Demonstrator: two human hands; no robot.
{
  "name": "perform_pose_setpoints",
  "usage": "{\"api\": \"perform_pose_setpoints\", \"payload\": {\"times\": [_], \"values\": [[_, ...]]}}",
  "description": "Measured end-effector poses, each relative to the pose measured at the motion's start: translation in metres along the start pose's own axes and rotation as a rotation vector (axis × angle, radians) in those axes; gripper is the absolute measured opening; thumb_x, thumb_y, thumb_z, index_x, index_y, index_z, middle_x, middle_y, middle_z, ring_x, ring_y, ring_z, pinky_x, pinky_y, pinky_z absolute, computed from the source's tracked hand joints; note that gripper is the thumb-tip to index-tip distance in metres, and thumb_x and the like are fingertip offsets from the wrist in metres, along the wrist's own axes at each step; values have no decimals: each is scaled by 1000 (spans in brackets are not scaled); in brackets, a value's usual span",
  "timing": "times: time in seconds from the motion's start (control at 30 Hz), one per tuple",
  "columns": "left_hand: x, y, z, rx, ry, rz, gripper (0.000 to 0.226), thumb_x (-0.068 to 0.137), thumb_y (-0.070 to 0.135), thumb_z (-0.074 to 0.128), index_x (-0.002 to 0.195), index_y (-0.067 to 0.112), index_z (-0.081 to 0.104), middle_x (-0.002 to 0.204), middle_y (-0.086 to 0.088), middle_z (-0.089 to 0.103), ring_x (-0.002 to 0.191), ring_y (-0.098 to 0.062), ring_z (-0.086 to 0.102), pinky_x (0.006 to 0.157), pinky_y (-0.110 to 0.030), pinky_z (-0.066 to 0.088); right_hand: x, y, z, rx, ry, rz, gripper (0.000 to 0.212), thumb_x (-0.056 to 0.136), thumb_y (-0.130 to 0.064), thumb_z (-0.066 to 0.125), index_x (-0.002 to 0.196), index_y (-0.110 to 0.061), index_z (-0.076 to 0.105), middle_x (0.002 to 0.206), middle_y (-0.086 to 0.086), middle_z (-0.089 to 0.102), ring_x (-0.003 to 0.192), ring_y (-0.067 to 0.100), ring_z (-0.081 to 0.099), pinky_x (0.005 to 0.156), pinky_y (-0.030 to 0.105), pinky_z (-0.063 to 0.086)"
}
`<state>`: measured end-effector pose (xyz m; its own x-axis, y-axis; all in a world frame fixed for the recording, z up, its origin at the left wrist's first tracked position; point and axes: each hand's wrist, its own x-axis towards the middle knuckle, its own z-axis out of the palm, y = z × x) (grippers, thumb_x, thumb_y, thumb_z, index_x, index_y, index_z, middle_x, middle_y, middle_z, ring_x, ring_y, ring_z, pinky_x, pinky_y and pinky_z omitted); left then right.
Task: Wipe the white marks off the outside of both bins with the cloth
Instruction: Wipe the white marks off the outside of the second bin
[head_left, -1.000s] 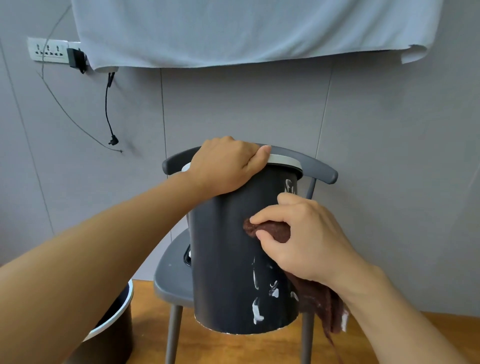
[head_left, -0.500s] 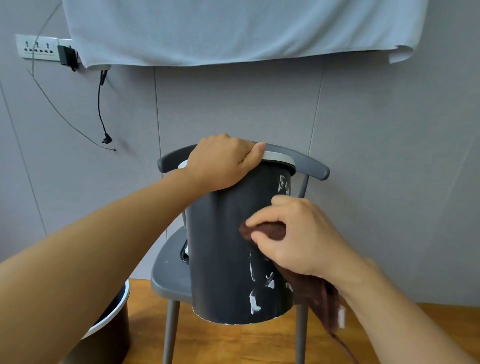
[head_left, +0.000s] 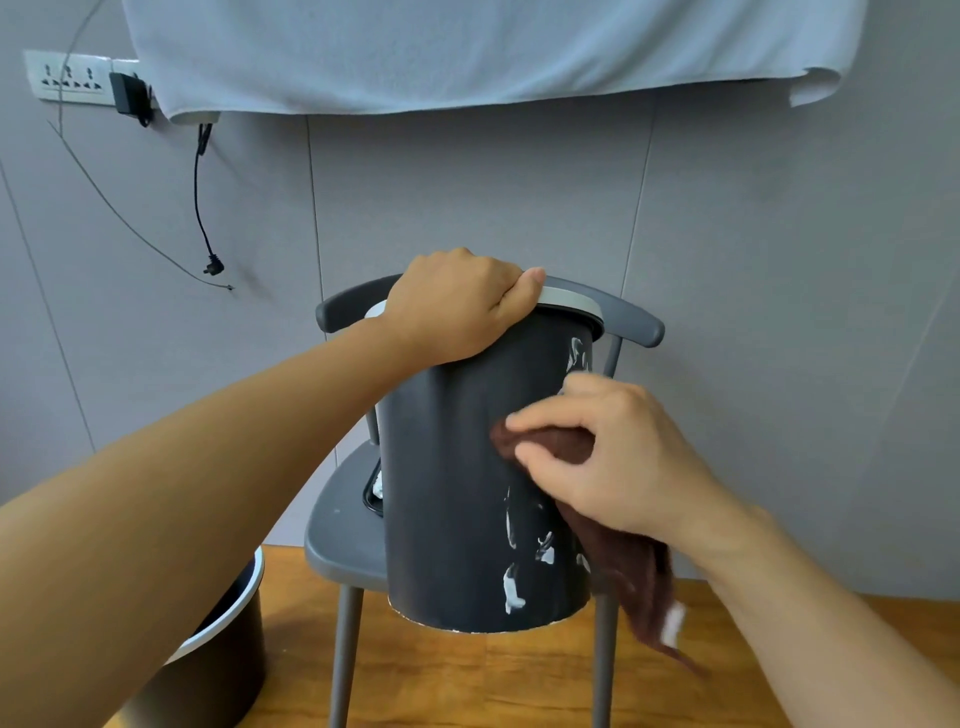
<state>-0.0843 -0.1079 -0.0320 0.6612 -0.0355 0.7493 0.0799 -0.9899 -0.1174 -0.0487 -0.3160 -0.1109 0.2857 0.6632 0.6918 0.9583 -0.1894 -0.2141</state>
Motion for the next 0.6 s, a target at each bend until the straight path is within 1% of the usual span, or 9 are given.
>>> {"api": "perform_pose_setpoints", "payload": {"times": [0.07, 0.13, 0.2, 0.27, 0.33, 0.4, 0.47, 0.53, 0.6], "values": [[0, -1, 1, -2, 3, 5, 54, 106, 50, 29, 63, 18, 36, 52, 2, 40, 55, -27, 43, 56, -34, 29, 2, 4, 4, -16, 191, 23, 27, 87, -26, 81, 114, -30, 81, 80, -10, 54, 72, 12, 57, 63, 34, 53], [0, -1, 1, 3, 13, 19, 54, 106, 50, 29, 64, 17, 37, 51, 3, 40, 53, -25, 41, 55, -34, 29, 0, 6, 5, -5, 222, 33, 31, 89, -23, 81, 119, -27, 79, 84, -3, 54, 75, 16, 58, 64, 38, 55], [0, -1, 1, 10, 21, 20, 54, 106, 50, 29, 63, 18, 36, 51, 2, 40, 51, -21, 39, 54, -34, 27, -5, 8, 3, 11, 119, -15, 30, 87, -25, 81, 116, -32, 79, 84, -8, 52, 73, 11, 56, 63, 33, 53], [-1, -2, 2, 12, 23, 13, 55, 106, 50, 30, 62, 17, 33, 51, 2, 39, 50, -18, 39, 53, -33, 24, -11, 7, 1, 0, -58, -57, 27, 84, -32, 79, 110, -39, 79, 82, -13, 52, 72, 8, 56, 63, 27, 49], [0, -2, 2, 9, 23, 2, 55, 106, 50, 30, 62, 17, 33, 51, 1, 38, 52, -23, 40, 52, -33, 22, -14, 5, -1, -44, -171, -71, 27, 82, -41, 74, 109, -42, 79, 80, -16, 52, 72, 5, 56, 61, 21, 45], [0, -3, 2, 8, 23, -16, 55, 106, 49, 30, 62, 16, 32, 52, 1, 39, 57, -29, 42, 54, -35, 23, -13, 3, 0, -66, -108, -77, 25, 84, -40, 75, 108, -41, 79, 77, -17, 49, 70, 4, 53, 59, 19, 42], [0, -4, 2, -2, 26, -25, 55, 106, 49, 30, 62, 15, 32, 52, 1, 39, 59, -32, 44, 55, -35, 25, -9, 0, 4, -57, 56, -46, 24, 86, -31, 79, 109, -37, 81, 76, -17, 45, 67, 6, 50, 59, 23, 45], [0, -4, 3, -16, 24, -18, 56, 106, 49, 31, 61, 16, 32, 52, 1, 39, 56, -29, 42, 54, -35, 25, -5, -3, 8, -60, 175, -10, 25, 88, -27, 80, 113, -33, 81, 77, -16, 41, 69, 5, 47, 61, 25, 46], [1, -6, 4, -16, 20, -16, 56, 106, 49, 31, 61, 16, 32, 52, 1, 40, 55, -26, 41, 55, -34, 26, -5, -4, 9, -56, 113, -22, 26, 89, -26, 79, 113, -33, 80, 80, -13, 45, 70, 8, 51, 61, 29, 49]]}}
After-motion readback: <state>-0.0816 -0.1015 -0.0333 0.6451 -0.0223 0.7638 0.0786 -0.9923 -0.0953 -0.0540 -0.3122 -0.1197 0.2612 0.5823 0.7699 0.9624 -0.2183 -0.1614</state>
